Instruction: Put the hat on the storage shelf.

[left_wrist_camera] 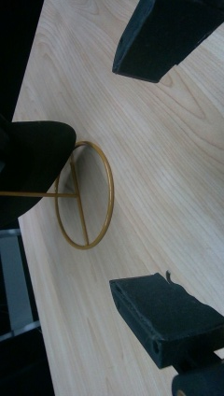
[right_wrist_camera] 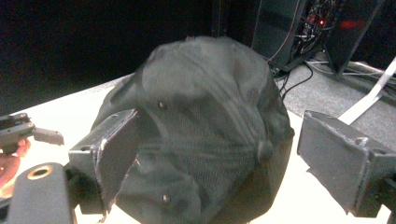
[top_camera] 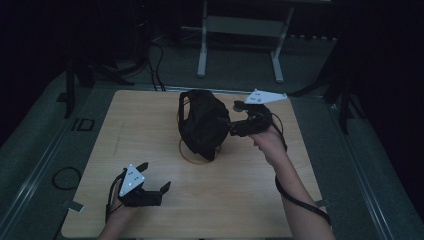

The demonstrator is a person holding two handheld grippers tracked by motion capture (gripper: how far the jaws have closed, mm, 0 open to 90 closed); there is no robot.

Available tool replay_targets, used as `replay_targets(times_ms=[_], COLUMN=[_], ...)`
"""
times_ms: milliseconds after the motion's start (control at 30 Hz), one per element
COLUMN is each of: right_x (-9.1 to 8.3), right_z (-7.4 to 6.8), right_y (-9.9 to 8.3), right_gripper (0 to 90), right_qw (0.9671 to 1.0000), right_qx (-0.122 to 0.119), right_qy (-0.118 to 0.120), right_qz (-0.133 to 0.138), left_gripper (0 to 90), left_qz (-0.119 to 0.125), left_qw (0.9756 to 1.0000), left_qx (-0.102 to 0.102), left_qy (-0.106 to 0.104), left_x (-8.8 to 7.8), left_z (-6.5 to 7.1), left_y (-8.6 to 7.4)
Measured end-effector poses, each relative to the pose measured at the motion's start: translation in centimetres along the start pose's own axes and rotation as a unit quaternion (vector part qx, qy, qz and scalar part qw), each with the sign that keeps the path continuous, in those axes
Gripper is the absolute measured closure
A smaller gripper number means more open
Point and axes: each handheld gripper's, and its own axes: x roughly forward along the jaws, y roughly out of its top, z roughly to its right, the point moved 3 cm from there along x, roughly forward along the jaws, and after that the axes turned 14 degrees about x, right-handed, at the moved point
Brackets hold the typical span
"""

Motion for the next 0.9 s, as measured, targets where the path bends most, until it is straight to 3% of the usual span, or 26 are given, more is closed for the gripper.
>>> replay_targets(times_ms=[233, 567, 900], right_x=[-0.7, -1.0, -1.6], right_z=[0.8, 1.3, 1.5], right_y=[-1.8, -4.8, -7.9], right_gripper=[12.5, 12.1, 12.1], right_qw=[1.0, 0.9999, 0.9995], right_qx=[0.003, 0.002, 0.008], right_qy=[-0.007, -0.009, -0.029], right_qz=[0.006, -0.012, 0.008], left_gripper=[1.5, 1.5, 1.5], left_qz=[-0.001, -0.002, -0.006], left_qw=[1.0, 1.0, 0.9999], left_qx=[0.002, 0.004, 0.007], left_qy=[-0.002, -0.003, -0.007], left_x=[0.0, 0.1, 0.2], left_z=[0.2, 0.4, 0.6], left_y=[-0.1, -0.3, -0.4])
